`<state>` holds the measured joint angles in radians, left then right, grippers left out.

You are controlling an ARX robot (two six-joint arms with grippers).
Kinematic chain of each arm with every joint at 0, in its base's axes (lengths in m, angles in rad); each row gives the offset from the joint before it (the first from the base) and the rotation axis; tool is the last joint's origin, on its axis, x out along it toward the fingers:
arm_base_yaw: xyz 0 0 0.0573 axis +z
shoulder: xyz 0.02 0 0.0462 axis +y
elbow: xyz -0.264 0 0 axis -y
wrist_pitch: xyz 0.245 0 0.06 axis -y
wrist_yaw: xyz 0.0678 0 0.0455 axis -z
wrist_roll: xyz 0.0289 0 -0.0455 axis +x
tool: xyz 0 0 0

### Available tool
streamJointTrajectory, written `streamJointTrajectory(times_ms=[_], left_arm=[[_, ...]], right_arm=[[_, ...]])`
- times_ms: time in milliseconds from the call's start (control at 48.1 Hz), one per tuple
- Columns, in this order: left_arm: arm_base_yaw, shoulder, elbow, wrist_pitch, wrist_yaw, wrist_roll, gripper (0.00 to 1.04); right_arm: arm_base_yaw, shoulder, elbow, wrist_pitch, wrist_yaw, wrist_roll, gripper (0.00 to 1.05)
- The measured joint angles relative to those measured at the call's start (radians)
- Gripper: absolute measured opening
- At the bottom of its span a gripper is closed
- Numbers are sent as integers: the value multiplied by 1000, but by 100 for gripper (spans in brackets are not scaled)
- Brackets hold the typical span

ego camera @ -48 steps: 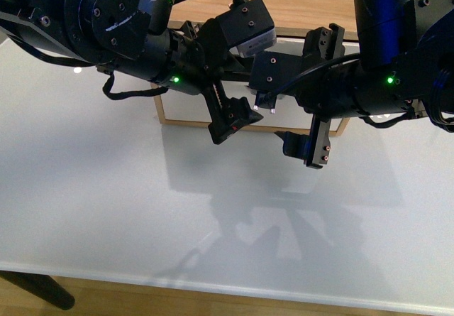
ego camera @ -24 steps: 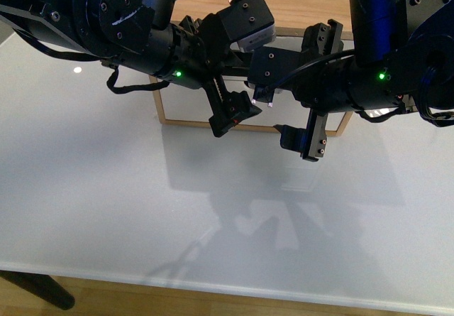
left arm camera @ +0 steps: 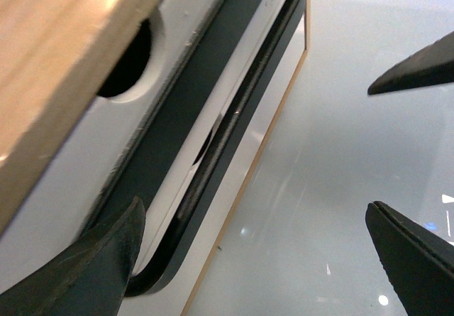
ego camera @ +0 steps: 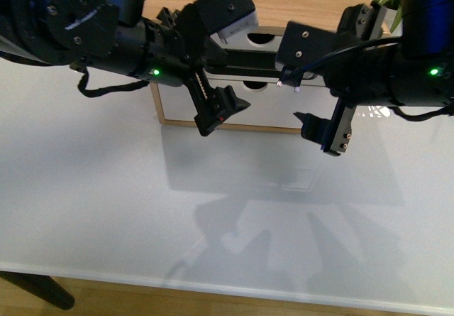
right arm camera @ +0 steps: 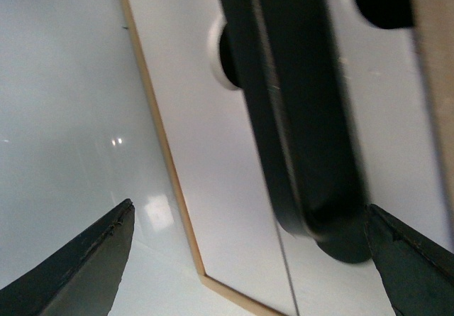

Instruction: Close drawer sideways

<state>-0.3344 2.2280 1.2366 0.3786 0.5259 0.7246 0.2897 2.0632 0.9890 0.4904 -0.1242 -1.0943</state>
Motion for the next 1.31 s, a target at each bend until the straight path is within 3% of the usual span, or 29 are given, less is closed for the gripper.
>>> streamJointTrajectory(times_ms=[374, 582, 644, 706, 748, 894, 1039, 1081, 1309], left_arm=[[85, -315, -298, 260, -22, -203, 96], [277, -684, -589, 386, -45, -564, 96], [308, -809, -698, 463, -287, -643, 85], [322, -914, -778, 459, -428, -672, 76], [338, -1038, -872, 419, -522, -694, 65], [334, -1197, -992, 406, -523, -712, 42], [334, -1308, -1077, 373, -526, -716, 7], [335, -1332, -1091, 364, -525, -722, 2], [335, -1451, -1144, 298, -526, -722, 2]], right_arm=[[-16, -322, -309, 193, -5, 208, 96], [-67, -643, -578, 310, 138, 495, 94], [-69, -667, -660, 524, 304, 730, 80], [-80, -666, -702, 608, 312, 834, 72], [-100, -684, -748, 643, 309, 945, 62], [-133, -778, -825, 611, 271, 1045, 39], [-180, -948, -896, 513, 231, 1077, 3], [-186, -978, -906, 493, 225, 1081, 2], [-264, -1146, -948, 367, 131, 1081, 2]])
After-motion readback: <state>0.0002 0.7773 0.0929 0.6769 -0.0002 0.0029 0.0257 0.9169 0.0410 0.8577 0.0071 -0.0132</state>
